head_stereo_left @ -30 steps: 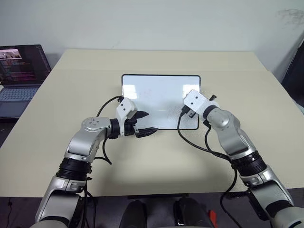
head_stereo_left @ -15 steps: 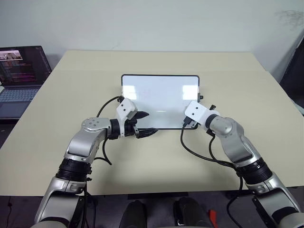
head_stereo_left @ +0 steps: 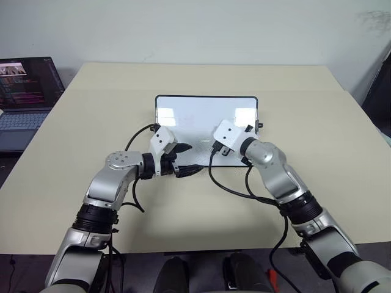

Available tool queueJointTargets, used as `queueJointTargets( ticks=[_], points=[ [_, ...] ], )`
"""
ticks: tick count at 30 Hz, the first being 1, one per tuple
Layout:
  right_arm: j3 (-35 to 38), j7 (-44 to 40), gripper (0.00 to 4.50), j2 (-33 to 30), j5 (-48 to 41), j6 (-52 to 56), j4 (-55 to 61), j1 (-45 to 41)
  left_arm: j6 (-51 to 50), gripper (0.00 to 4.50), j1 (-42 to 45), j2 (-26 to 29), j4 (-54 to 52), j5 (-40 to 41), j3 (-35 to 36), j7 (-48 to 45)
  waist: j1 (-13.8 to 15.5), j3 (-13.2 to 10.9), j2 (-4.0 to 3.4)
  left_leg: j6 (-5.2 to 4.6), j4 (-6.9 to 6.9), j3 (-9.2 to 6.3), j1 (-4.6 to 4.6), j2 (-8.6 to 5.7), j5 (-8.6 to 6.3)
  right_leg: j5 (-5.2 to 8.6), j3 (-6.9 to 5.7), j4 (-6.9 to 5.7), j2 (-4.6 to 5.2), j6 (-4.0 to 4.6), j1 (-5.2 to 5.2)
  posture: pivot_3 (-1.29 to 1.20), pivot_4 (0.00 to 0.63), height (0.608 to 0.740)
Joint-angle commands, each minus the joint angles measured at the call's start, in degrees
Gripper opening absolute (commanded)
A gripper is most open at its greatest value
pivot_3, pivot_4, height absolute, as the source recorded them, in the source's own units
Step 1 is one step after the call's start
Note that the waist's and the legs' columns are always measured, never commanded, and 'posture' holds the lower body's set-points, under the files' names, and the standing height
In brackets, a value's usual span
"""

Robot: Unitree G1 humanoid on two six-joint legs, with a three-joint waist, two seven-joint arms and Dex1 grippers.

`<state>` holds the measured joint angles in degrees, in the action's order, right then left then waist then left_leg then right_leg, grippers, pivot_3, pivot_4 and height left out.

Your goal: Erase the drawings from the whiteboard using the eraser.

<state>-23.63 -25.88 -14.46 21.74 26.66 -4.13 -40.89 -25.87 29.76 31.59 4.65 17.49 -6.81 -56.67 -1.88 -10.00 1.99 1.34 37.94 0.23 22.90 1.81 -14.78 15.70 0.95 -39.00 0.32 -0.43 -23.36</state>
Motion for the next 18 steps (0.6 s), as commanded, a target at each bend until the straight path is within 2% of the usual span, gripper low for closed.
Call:
queueJointTargets(
  ticks=[1, 12, 18],
  points=[
    [-0.33, 0.71, 1.25, 1.17, 0.91, -2.23, -1.31, -3.23, 0.16, 4.50, -0.15, 0.32, -2.57, 0.24, 1.05, 0.51, -0.01, 0.00, -0.01, 0.00, 0.00, 0.00, -0.01, 0.00, 0.00, 0.00, 0.00, -0.01, 0.06, 0.00, 0.00, 0.00, 0.150, 0.740],
    [-1.87, 3.93, 1.25, 7.06, 2.27, -11.52, -14.69, -14.10, -0.92, 4.50, -1.43, 1.20, -2.66, 0.67, 3.84, 3.88, -0.06, -0.03, -0.04, 0.00, -0.04, 0.00, 0.04, 0.01, 0.00, 0.01, -0.01, -0.02, 0.14, 0.03, -0.10, 0.00, 0.150, 0.740],
    [-6.36, -4.37, 1.25, 7.48, 2.06, -12.17, -16.42, -13.24, -1.65, 4.50, -1.03, 2.32, -1.79, 0.52, 6.47, 6.20, 0.01, -0.03, -0.04, 0.00, -0.07, -0.02, 0.05, 0.03, 0.00, 0.02, -0.04, -0.02, 0.15, 0.04, -0.12, 0.00, 0.150, 0.740]
  ],
)
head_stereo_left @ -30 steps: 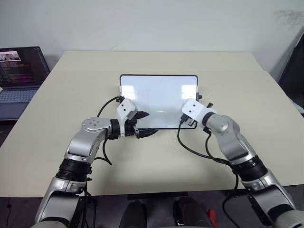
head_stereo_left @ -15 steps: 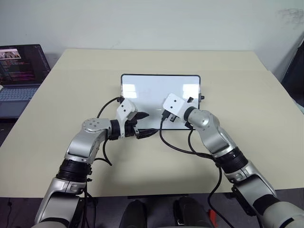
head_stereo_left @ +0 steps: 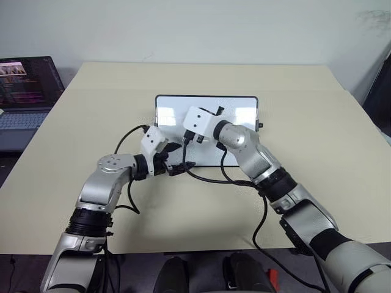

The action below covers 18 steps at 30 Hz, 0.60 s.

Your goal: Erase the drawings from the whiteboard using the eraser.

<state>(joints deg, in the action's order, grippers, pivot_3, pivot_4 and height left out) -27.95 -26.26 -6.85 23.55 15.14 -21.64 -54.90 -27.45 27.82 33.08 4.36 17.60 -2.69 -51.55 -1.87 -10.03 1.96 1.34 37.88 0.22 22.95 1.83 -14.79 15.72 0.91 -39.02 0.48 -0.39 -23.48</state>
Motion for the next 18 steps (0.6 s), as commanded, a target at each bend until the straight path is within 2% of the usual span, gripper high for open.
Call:
queueJointTargets(
  ticks=[1, 10, 15, 18],
  points=[
    [-2.17, -4.08, 1.25, -0.22, 0.42, -0.73, 1.11, 1.03, -0.04, 4.50, 1.25, 0.93, -1.15, 0.36, 2.78, 1.52, 0.02, 0.00, 0.00, 0.00, 0.00, 0.00, 0.00, -0.01, 0.00, 0.00, 0.00, 0.00, 0.01, 0.00, 0.00, 0.00, 0.150, 0.740],
    [1.82, 5.15, 1.25, 1.56, 0.89, -3.74, -7.82, -6.56, -0.25, 4.50, 1.08, 1.04, -1.64, 0.24, 3.01, 2.39, 0.04, -0.01, -0.01, 0.01, 0.02, -0.03, 0.01, -0.04, 0.00, 0.00, -0.06, -0.06, 0.10, 0.00, -0.01, 0.00, 0.150, 0.740],
    [0.93, 2.63, 1.25, 1.19, 1.02, -3.91, -10.98, -6.61, -0.41, 4.50, 1.00, 0.79, -2.05, 0.26, 2.74, 2.29, 0.03, -0.01, -0.02, 0.02, -0.02, 0.01, 0.03, -0.04, 0.00, 0.01, -0.03, 0.00, 0.11, 0.02, -0.01, 0.00, 0.150, 0.740],
    [-0.57, -1.67, 1.25, 0.02, 1.40, -1.88, -9.57, -4.05, -0.37, 4.50, 1.15, 0.68, -2.11, 0.27, 2.53, 2.09, 0.03, 0.00, -0.01, 0.02, -0.01, 0.03, 0.02, -0.05, -0.01, 0.01, -0.02, -0.01, 0.13, 0.02, -0.01, 0.00, 0.150, 0.740]
  ],
)
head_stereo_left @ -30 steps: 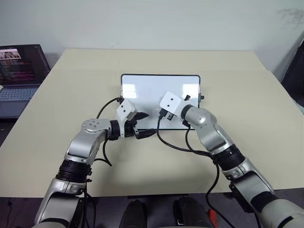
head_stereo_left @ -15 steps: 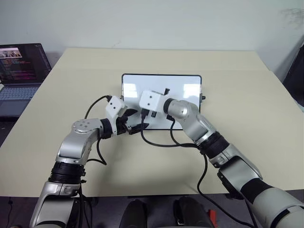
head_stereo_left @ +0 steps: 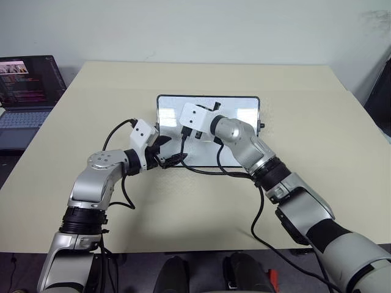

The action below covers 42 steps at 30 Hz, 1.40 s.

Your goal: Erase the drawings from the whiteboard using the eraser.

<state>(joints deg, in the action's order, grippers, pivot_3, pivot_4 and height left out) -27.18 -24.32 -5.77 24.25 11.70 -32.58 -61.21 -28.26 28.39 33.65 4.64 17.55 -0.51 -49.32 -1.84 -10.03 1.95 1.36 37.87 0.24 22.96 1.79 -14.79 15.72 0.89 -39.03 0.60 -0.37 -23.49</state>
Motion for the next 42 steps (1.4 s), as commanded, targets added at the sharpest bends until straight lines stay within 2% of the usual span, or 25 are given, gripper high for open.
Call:
queueJointTargets(
  ticks=[1, 10, 13, 17, 22, 28, 31, 34, 38, 42],
  points=[
    [-1.45, -4.68, 1.25, -1.62, 0.80, 2.51, 2.13, 3.23, 0.50, 4.50, 0.70, 0.06, -2.34, 0.31, 0.16, -0.34, 0.01, 0.00, 0.00, 0.00, 0.00, -0.01, -0.01, 0.00, 0.00, 0.00, -0.01, -0.01, 0.00, 0.00, 0.01, 0.00, 0.150, 0.740],
    [-0.11, -10.82, 1.25, -7.21, 0.77, 8.89, 11.58, 9.68, 0.83, 4.50, 2.14, -0.26, -1.38, 0.34, -0.89, -1.95, 0.35, 0.02, 0.02, -0.01, 0.10, -0.15, -0.20, -0.08, 0.01, -0.03, -0.13, -0.11, 0.02, -0.03, 0.27, 0.00, 0.150, 0.740],
    [3.35, -10.96, 1.25, -6.35, -2.60, 11.62, 17.43, 11.81, 1.09, 4.50, 2.77, -0.40, -1.02, 0.53, -1.39, -2.95, 0.29, 0.02, 0.03, -0.01, 0.11, -0.15, -0.20, -0.08, 0.01, -0.03, -0.12, -0.11, 0.02, -0.04, 0.27, 0.00, 0.150, 0.740],
    [12.03, -10.93, 1.25, -4.08, -9.70, 21.07, 34.06, 16.69, 2.03, 4.50, 4.45, -1.33, -1.35, 1.09, -1.88, -4.73, 0.35, 0.00, 0.00, 0.00, 0.08, -0.18, -0.08, -0.05, 0.01, -0.03, -0.14, -0.08, 0.01, -0.03, 0.18, 0.00, 0.150, 0.740],
    [20.45, -10.75, 1.25, -5.44, -14.66, 34.99, 55.10, 25.46, 2.06, 4.50, 6.97, -3.18, -3.66, 2.36, -3.35, -7.34, 0.44, -0.01, -0.01, 0.02, 0.05, -0.15, 0.08, -0.08, -0.01, 0.04, -0.10, 0.04, 0.03, -0.11, 0.07, 0.00, 0.150, 0.740],
    [30.84, -7.82, 1.25, -7.78, -18.27, 46.36, 70.64, 39.99, 4.54, 4.50, 11.20, -7.97, -3.49, 1.57, -9.25, -11.59, 1.06, 0.00, -0.01, 0.07, 0.04, -0.12, 0.07, -0.17, -0.05, 0.11, -0.09, 0.06, 0.07, -0.15, 0.11, 0.00, 0.150, 0.740],
    [33.41, -5.48, 1.25, -8.65, -19.03, 47.71, 72.71, 44.85, 7.17, 4.50, 12.82, -9.90, -1.86, 0.08, -11.73, -13.09, 0.84, -0.01, -0.03, 0.06, 0.06, -0.06, 0.01, -0.19, -0.05, 0.12, -0.03, 0.03, -0.17, -0.16, 0.13, 0.00, 0.150, 0.740],
    [37.24, -1.42, 1.25, -8.27, -19.02, 45.79, 69.55, 49.46, 10.45, 4.50, 15.24, -13.85, 1.50, -2.14, -15.45, -13.78, 0.43, -0.01, -0.03, 0.06, 0.05, -0.05, -0.06, -0.16, -0.05, 0.12, 0.02, 0.00, -0.28, -0.18, 0.17, 0.00, 0.150, 0.740],
    [40.53, 2.97, 1.25, -7.18, -20.32, 42.05, 62.57, 48.79, 15.60, 4.50, 16.75, -16.92, 6.38, -5.83, -19.08, -14.74, -0.13, -0.01, -0.04, 0.06, 0.04, 0.04, -0.12, -0.21, -0.05, 0.12, 0.11, 0.00, -0.41, -0.18, 0.20, 0.00, 0.150, 0.740],
    [42.29, 5.84, 1.25, -6.52, -22.15, 39.38, 57.00, 46.52, 18.42, 4.50, 18.04, -19.90, 10.99, -6.85, -19.77, -14.68, -0.04, -0.02, -0.06, 0.05, 0.02, 0.01, -0.13, -0.19, -0.05, 0.12, 0.09, 0.01, -0.58, -0.17, 0.17, 0.00, 0.150, 0.740]
  ],
)
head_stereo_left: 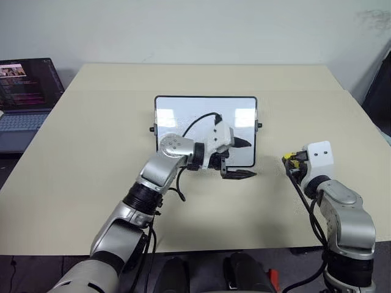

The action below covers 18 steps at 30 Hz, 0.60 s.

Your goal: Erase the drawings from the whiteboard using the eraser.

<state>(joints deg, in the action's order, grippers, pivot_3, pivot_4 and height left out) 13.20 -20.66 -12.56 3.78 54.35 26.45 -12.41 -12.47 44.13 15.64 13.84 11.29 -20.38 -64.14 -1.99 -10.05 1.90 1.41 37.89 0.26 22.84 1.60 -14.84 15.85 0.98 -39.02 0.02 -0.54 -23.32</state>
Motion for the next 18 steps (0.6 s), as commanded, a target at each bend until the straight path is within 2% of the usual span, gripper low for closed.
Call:
queueJointTargets(
  ticks=[1, 13, 15, 18],
  points=[
    [2.32, 2.58, 1.25, 0.32, -2.38, -3.74, -3.34, -2.83, 3.18, 4.50, 2.68, -2.71, 2.97, -0.92, 0.03, 0.27, 0.21, 0.00, -0.01, 0.00, 0.00, -0.02, 0.01, 0.00, 0.00, 0.00, -0.02, 0.00, -0.03, 0.00, 0.00, 0.00, 0.150, 0.740],
    [3.20, 5.35, 1.25, -2.64, -6.54, -7.01, -11.50, -4.70, 7.94, 4.50, 3.62, -7.19, 9.55, -5.11, -0.49, 1.25, 0.31, -0.01, -0.04, -0.02, 0.00, -0.01, 0.09, 0.01, -0.01, 0.01, -0.01, 0.06, 0.08, -0.01, 0.00, 0.00, 0.150, 0.740],
    [3.01, 5.61, 1.97, -3.09, -6.83, -7.20, -12.40, -4.67, 8.26, 4.50, 3.72, -7.74, 10.23, -5.65, -0.19, 2.10, 0.31, -0.01, -0.04, -0.02, 0.00, 0.00, 0.09, 0.00, -0.01, 0.01, 0.00, 0.06, 0.07, -0.01, 0.00, 0.00, 0.150, 0.740],
    [2.71, 5.77, 2.80, -3.60, -7.52, -7.38, -12.55, -4.34, 7.93, 4.50, 3.66, -8.37, 10.22, -5.71, 0.25, 2.60, 0.27, -0.01, -0.04, -0.02, 0.00, 0.01, 0.08, 0.00, -0.01, 0.01, 0.01, 0.05, 0.07, -0.01, 0.00, 0.00, 0.150, 0.740]
  ],
)
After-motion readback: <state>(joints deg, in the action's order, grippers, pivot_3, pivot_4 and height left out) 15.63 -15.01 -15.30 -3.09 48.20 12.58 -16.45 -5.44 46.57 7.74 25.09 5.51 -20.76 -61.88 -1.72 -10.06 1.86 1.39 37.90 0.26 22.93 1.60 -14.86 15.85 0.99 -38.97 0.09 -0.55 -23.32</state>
